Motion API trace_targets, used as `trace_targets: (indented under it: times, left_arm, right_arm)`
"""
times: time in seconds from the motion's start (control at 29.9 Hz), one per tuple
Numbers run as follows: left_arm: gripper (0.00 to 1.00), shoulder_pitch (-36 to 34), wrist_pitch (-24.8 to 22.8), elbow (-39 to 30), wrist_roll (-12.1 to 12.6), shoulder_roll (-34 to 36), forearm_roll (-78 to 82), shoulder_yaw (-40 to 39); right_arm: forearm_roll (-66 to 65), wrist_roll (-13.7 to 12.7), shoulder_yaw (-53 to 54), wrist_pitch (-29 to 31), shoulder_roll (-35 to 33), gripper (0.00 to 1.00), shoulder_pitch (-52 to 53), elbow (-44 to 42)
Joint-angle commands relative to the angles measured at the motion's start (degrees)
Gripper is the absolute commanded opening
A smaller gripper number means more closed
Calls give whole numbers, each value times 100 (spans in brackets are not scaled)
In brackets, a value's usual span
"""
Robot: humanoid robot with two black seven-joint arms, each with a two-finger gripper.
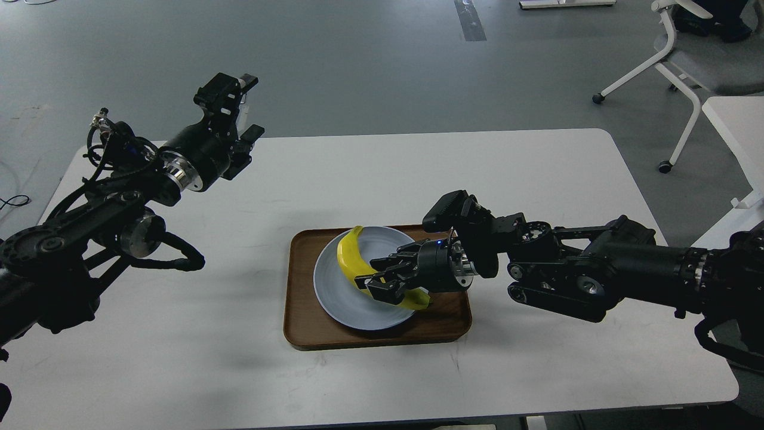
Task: Place banana on plate with both arms
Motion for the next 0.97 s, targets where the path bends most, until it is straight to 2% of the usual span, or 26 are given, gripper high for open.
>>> trace_targets:
  times: [0.0, 0.13, 0.27, 0.33, 0.43, 0.57, 0.63, 0.67, 0.7, 0.74, 0.77, 0.94]
  left_arm:
    - [98, 18, 7, -2, 0, -2, -1, 0]
    - [98, 27, 7, -2, 0, -2, -1, 0]
    - [98, 27, 7, -11, 9, 7, -1, -8]
    - [98, 27, 7, -2, 9, 7, -9, -43]
    - [98, 27, 7, -20, 9, -2, -27, -87]
    - [98, 36, -36, -90, 17, -28, -254, -315]
    - [98, 44, -71, -90, 26, -11, -465, -412]
    - [98, 105, -98, -90, 52, 6, -710, -474]
    - [98, 149, -133, -90, 61, 15, -826, -500]
    - [98, 237, -220, -90, 61, 24, -1070, -588]
    - [98, 316, -352, -90, 70, 59, -1247, -719]
    - [98, 703, -608, -195, 79, 121, -1363, -1106]
  right_arm:
    - [9, -12, 53, -68, 3, 97, -9, -196]
    - [26, -12, 237, -94, -14, 97, -26, -232]
    - [132, -30, 947, -103, 12, 98, -26, -538]
    - [429, -30, 1554, -77, 30, 98, -26, -855]
    - [1701, -82, 2126, 37, 47, 99, -26, -997]
    - [5404, -617, 2732, 808, -224, 99, -35, -988]
    - [6324, -846, 2987, 1082, -409, 100, -114, -1006]
    - [6946, -1091, 3267, 1301, -471, 100, -262, -1032]
    - [7187, -1215, 3435, 1364, -480, 100, -342, -1058]
    - [7459, -1460, 3794, 1426, -498, 100, -508, -1137]
    - [7471, -1558, 4032, 1409, -506, 100, -623, -1251]
    - [7480, -1551, 4271, 1338, -515, 100, -694, -1471]
